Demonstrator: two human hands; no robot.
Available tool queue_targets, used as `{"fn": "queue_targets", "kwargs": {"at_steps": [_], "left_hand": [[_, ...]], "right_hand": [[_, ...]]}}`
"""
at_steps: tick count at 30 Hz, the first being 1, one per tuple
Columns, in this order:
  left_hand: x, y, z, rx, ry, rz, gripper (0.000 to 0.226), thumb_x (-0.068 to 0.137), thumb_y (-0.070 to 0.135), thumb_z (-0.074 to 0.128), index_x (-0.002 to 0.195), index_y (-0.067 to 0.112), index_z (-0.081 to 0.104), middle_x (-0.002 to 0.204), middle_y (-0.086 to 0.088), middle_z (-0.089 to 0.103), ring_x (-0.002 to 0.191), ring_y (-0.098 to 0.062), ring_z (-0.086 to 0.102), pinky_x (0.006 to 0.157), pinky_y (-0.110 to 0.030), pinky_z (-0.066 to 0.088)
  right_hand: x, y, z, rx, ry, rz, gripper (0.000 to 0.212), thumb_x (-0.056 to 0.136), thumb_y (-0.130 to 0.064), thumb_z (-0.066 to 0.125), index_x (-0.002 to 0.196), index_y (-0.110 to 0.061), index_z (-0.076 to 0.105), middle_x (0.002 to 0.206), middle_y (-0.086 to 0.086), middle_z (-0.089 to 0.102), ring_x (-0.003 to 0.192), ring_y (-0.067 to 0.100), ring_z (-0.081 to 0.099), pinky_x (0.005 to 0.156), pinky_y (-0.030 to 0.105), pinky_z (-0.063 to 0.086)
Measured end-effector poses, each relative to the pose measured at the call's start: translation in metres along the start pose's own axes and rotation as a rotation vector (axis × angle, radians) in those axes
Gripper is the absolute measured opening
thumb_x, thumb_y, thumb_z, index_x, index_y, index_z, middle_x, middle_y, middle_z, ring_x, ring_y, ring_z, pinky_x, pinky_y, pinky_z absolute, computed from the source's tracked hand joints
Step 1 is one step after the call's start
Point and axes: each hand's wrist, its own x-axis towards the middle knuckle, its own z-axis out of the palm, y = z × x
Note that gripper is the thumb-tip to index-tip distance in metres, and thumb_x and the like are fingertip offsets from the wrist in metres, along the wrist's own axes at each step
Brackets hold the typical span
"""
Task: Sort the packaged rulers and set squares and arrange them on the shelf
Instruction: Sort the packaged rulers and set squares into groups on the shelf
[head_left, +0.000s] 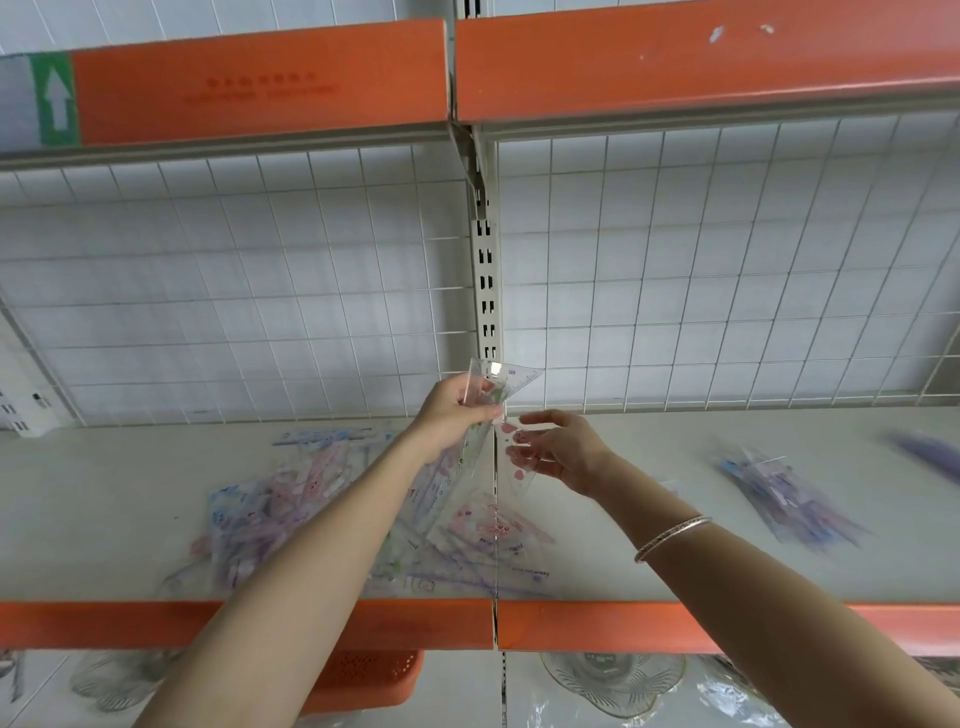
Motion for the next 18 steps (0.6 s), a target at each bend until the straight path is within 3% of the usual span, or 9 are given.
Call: {"fn": "queue_targets", "kwargs": {"at_steps": [4, 7, 15, 18], "left_hand": [[-0.001, -0.001, 0.008, -0.044, -0.006, -0.019, 0.028, 0.082, 0.01, 0.073, 0.104, 0.02, 0.059, 0.093, 0.005, 0.063, 0.085, -0.01, 0.059, 0.072, -0.021, 0.046], [-0.001, -0.001, 0.011, -0.072, -0.001, -0.015, 0.029, 0.08, 0.011, 0.075, 0.105, 0.017, 0.061, 0.09, 0.004, 0.064, 0.082, -0.009, 0.059, 0.07, -0.02, 0.049], [0.004, 0.0, 0.017, -0.292, 0.142, -0.034, 0.024, 0.077, 0.005, 0.076, 0.097, 0.016, 0.067, 0.093, -0.004, 0.069, 0.083, -0.018, 0.066, 0.066, -0.031, 0.057], [0.006, 0.003, 0.018, -0.324, 0.265, -0.043, 0.023, 0.082, 0.006, 0.072, 0.103, 0.01, 0.066, 0.089, -0.001, 0.068, 0.074, -0.013, 0.064, 0.056, -0.022, 0.05]], "right_hand": [[0.001, -0.003, 0.007, 0.062, -0.01, 0.007, 0.043, 0.085, 0.026, 0.03, 0.104, -0.001, 0.057, 0.09, 0.018, 0.062, 0.07, 0.028, 0.066, 0.063, 0.03, 0.056], [0.004, -0.005, 0.005, 0.128, 0.032, -0.011, 0.042, 0.083, 0.027, 0.031, 0.1, 0.0, 0.058, 0.091, 0.019, 0.062, 0.073, 0.03, 0.066, 0.058, 0.029, 0.058], [0.002, -0.011, -0.008, 0.2, 0.048, -0.056, 0.034, 0.086, 0.024, 0.035, 0.101, 0.003, 0.057, 0.092, 0.019, 0.062, 0.072, 0.029, 0.066, 0.063, 0.03, 0.06], [0.0, -0.013, -0.011, 0.2, 0.054, -0.077, 0.034, 0.086, 0.024, 0.036, 0.1, 0.003, 0.058, 0.093, 0.019, 0.063, 0.073, 0.03, 0.067, 0.061, 0.03, 0.059]]}}
